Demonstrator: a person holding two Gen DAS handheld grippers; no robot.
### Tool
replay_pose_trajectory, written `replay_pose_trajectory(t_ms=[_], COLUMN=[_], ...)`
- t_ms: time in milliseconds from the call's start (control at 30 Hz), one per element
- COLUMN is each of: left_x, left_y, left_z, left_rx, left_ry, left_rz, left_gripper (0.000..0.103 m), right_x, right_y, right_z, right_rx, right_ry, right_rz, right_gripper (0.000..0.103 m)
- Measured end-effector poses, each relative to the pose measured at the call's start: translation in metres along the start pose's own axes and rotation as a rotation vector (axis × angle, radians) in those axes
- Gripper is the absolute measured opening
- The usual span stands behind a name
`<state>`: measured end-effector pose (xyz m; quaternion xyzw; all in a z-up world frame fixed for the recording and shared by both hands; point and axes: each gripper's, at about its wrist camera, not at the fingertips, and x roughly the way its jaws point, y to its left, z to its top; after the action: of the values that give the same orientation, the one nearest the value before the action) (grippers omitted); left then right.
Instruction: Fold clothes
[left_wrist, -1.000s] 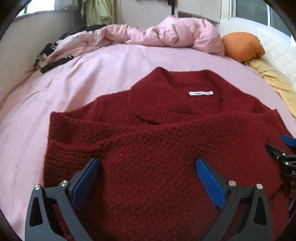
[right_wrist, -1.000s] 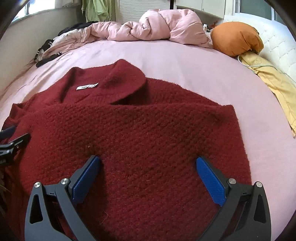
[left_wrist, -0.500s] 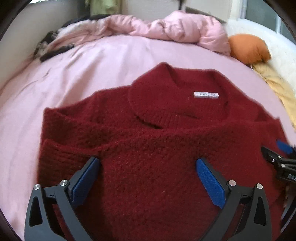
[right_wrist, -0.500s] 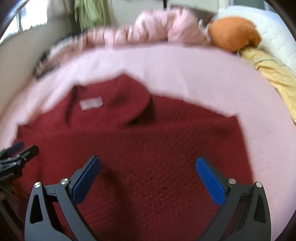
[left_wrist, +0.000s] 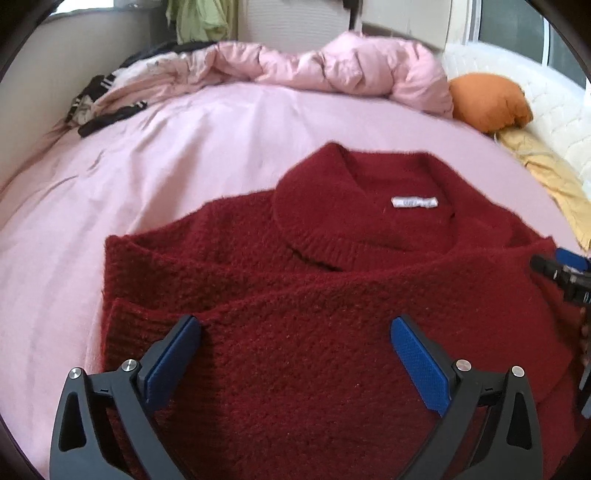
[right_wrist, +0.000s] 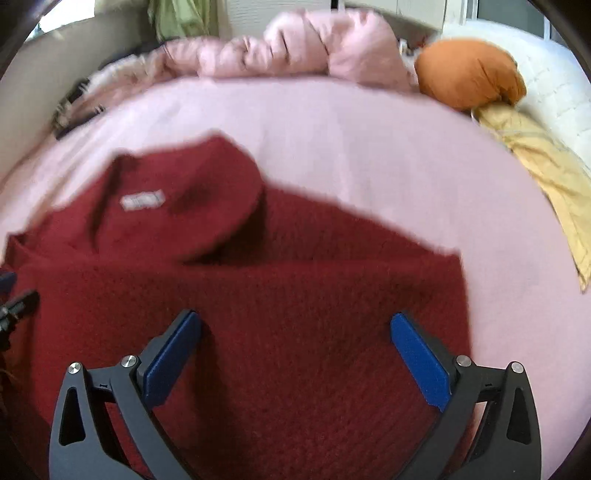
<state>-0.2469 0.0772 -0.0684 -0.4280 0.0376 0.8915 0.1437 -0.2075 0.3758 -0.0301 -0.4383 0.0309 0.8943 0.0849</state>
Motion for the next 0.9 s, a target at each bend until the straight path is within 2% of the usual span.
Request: replay_pose_trajectory(t_ms=[33, 67, 100, 133, 167, 200, 300, 433, 500, 567, 700, 833, 900], left_x=[0.005, 0.008, 0.008, 0.009, 0.007, 0.002, -0.012, -0.061, -0.088, -0.112, -0.164, -0.193, -0.204], left_y=[0.001, 0.000, -0.003, -0.003, -0.003, -0.002, -0.002, 0.008, 0.018, 0.028, 0.036, 0.018, 0.011], left_z=[-0.004, -0.005, -0.005, -0.005, -0.006, -0.008, -0.009, -0.023, -0.035, -0.048, -0.083, -0.117, -0.135], left_rx=[0.003, 0.012, 0.019, 0.023, 0.025, 0.024, 0.017, -0.042, -0.081, -0.128, -0.237, -0.210, -0.219], left_ry=[0.002, 0.002, -0.005, -0.003, 0.001, 0.002, 0.023, 0.041, 0.094, 0.138, 0.123, 0.138, 0.142], left_rz=[0.004, 0.008, 0.016, 0.021, 0.024, 0.024, 0.008, -0.048, -0.060, -0.025, -0.019, -0.016, -0.044], left_gripper=[0.103, 0.103, 0.103, 0.103, 0.103, 0.103, 0.103, 0.103, 0.103, 0.103, 0.103, 0.103, 0.103], right_x=[-0.006, -0.004, 0.003, 0.025, 0.034, 0.034, 0.026, -0.015, -0.043, -0.077, -0.138, -0.179, -0.201], right_y=[-0.002, -0.002, -0.004, -0.006, -0.010, -0.011, -0.007, -0.015, -0.018, -0.022, -0.013, 0.004, 0.016], right_z=[0.004, 0.005, 0.006, -0.001, -0.005, -0.009, -0.009, -0.018, -0.025, -0.036, -0.068, -0.093, -0.107], right_rx=[0.010, 0.016, 0.019, 0.023, 0.041, 0.060, 0.044, 0.109, 0.122, 0.096, 0.066, 0.056, 0.033], right_ry=[-0.053, -0.062, -0.042, 0.053, 0.061, 0.016, 0.013, 0.006, -0.007, -0.004, 0.013, 0.020, 0.006], right_rz=[-0.013, -0.039, -0.072, -0.101, -0.083, -0.072, -0.089, 0.035, 0.057, 0.053, 0.002, 0.021, 0.028], right_gripper=[0.103, 0.103, 0.103, 0.103, 0.103, 0.103, 0.103, 0.103, 0.103, 0.103, 0.103, 0.103, 0.103])
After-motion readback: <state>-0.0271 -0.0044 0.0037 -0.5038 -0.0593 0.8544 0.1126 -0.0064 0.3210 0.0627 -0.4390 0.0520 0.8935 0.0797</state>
